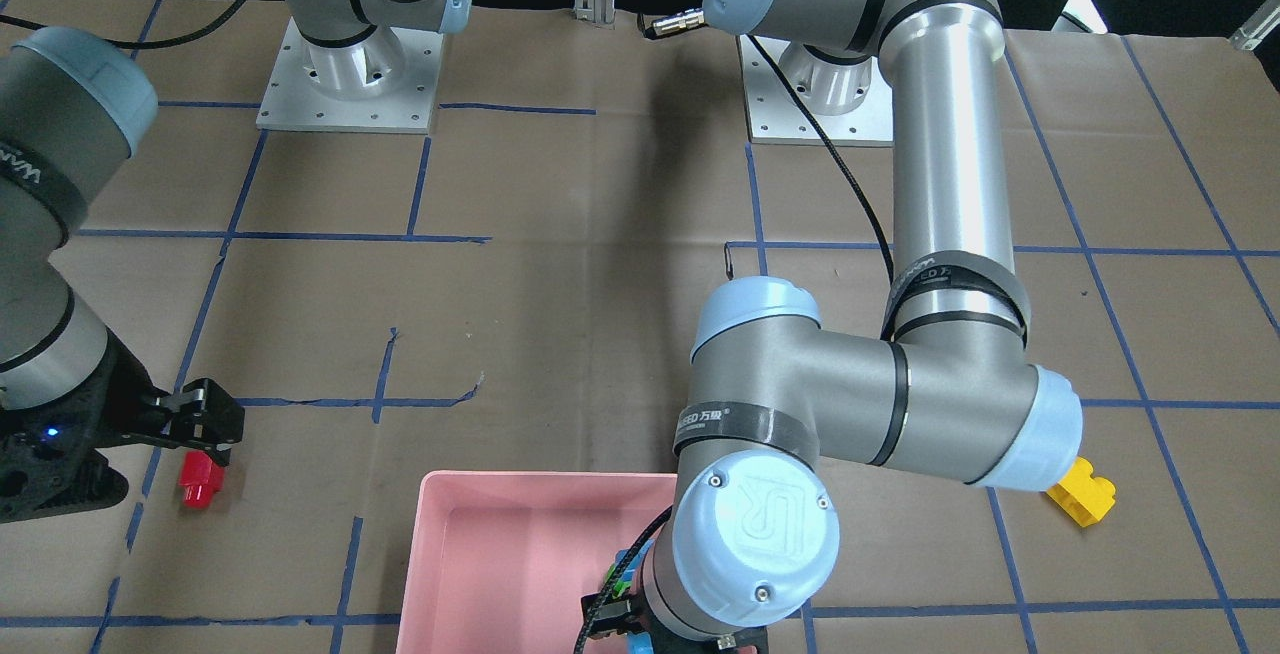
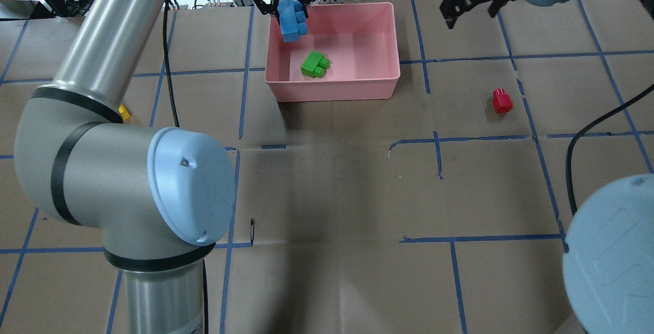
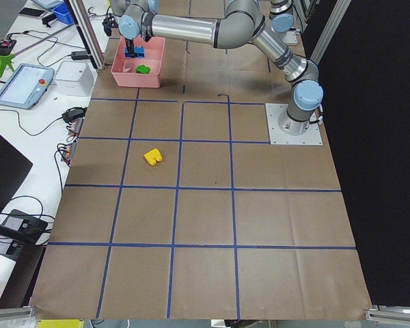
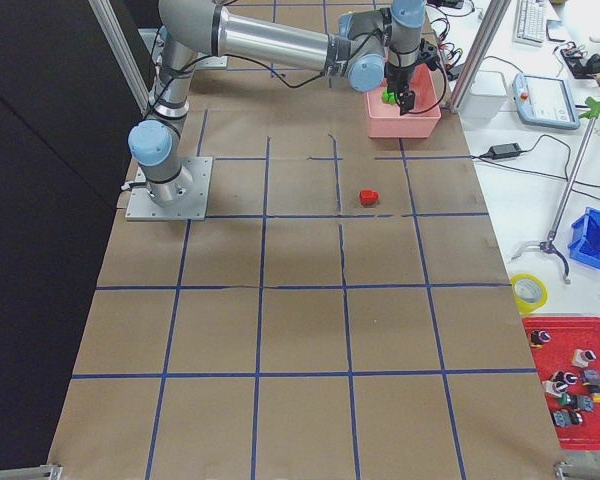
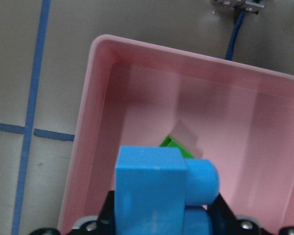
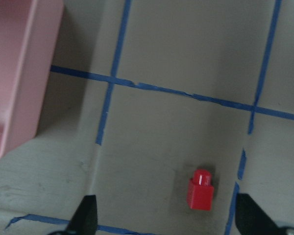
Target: Put all blocks into box
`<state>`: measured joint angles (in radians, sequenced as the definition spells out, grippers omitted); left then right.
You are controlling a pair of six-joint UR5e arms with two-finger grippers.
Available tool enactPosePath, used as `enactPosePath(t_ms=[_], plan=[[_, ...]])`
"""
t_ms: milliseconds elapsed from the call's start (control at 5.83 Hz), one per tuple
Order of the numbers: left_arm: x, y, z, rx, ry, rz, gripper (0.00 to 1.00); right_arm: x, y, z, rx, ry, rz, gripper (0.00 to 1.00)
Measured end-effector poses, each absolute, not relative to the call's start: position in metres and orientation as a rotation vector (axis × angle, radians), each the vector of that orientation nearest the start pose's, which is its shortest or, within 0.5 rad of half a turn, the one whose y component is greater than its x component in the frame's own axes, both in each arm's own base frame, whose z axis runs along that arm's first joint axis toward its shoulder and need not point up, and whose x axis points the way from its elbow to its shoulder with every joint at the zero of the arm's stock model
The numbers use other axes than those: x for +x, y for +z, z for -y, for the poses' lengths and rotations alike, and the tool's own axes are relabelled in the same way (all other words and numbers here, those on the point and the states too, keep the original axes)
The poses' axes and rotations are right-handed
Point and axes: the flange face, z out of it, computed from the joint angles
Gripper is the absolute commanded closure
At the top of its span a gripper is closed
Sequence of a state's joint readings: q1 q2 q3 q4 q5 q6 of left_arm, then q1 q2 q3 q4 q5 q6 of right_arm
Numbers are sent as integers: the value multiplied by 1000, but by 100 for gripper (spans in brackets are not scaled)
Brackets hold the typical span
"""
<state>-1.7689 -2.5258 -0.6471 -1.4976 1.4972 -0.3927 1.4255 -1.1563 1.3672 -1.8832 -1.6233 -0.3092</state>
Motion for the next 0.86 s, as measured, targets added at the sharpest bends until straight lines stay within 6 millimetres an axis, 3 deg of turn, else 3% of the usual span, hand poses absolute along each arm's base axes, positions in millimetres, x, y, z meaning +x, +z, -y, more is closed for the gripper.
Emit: enactPosePath(t_ms=[172, 515, 687, 858], plan=[[-314, 286, 798, -314, -19, -3206, 7, 13, 361, 673, -213, -142, -3221, 1], [-320, 289, 804, -298, -219, -3189, 0, -12, 294, 654, -128, -204, -3224, 1], [-318, 302, 801, -294, -323, -3155, 0, -19, 263, 643, -99, -226, -3213, 1], [-312, 331, 786, -292, -353, -3143, 0, -23, 239, 637, -85, -248, -3208, 1]])
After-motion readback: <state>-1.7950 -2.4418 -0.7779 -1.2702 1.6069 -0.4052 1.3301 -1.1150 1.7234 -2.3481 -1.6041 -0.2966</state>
